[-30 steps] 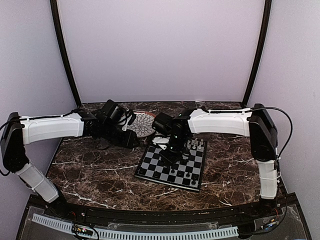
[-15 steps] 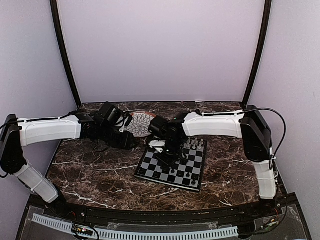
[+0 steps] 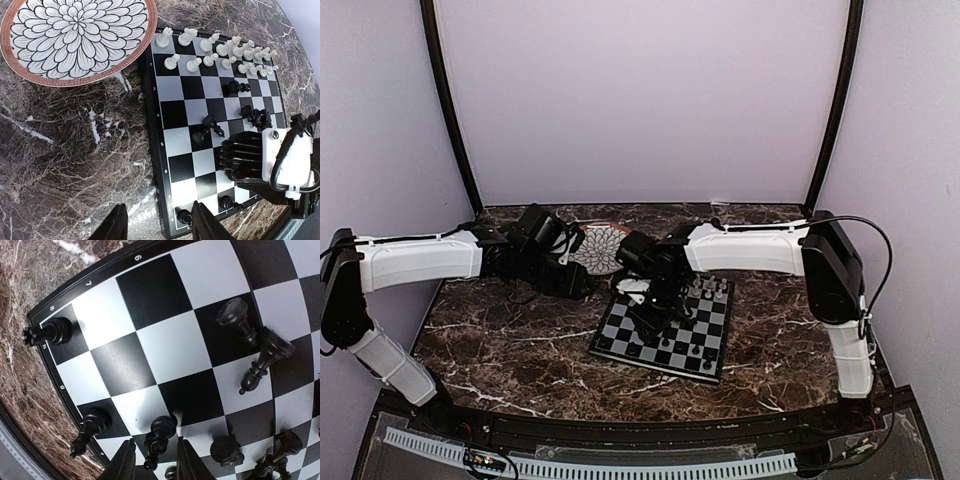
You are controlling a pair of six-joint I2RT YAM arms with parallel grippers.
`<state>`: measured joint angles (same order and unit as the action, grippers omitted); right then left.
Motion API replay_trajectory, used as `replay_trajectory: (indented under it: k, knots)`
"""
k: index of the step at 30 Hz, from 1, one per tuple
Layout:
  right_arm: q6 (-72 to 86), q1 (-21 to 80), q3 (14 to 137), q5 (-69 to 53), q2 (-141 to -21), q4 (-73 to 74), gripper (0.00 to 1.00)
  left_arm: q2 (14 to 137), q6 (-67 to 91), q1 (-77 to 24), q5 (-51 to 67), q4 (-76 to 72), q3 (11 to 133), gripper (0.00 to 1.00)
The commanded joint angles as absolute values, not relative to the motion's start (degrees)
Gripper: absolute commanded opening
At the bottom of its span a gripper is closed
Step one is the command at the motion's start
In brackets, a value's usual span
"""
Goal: Set up the chess pieces on the board
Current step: Place the pawn at f7.
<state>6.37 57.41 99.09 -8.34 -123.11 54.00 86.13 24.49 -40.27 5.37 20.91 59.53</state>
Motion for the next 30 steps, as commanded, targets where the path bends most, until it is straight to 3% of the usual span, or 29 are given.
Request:
replay_trajectory:
  k: [1, 9, 22, 30]
  knots:
    - [6.98, 57.9, 100.99, -9.29, -123.36, 53.35, 0.31, 84.27, 24.57, -39.9, 5.23, 20.4, 59.02, 0.46]
    - [8.47, 56.64, 100.0, -7.08, -121.27, 52.69, 0.28, 83.93, 25.11, -39.8, 5.18, 19.87, 58.28, 0.46]
    - [7.78, 56.6, 102.11, -8.73, -124.01, 52.92, 0.1, 83.73, 25.09, -39.81, 5.08, 19.94, 58.14, 0.46]
    - [7.34, 56.6, 101.69, -10.71, -124.06, 52.56, 0.1, 83.93, 25.11, -39.79, 5.13, 20.13, 58.13, 0.46]
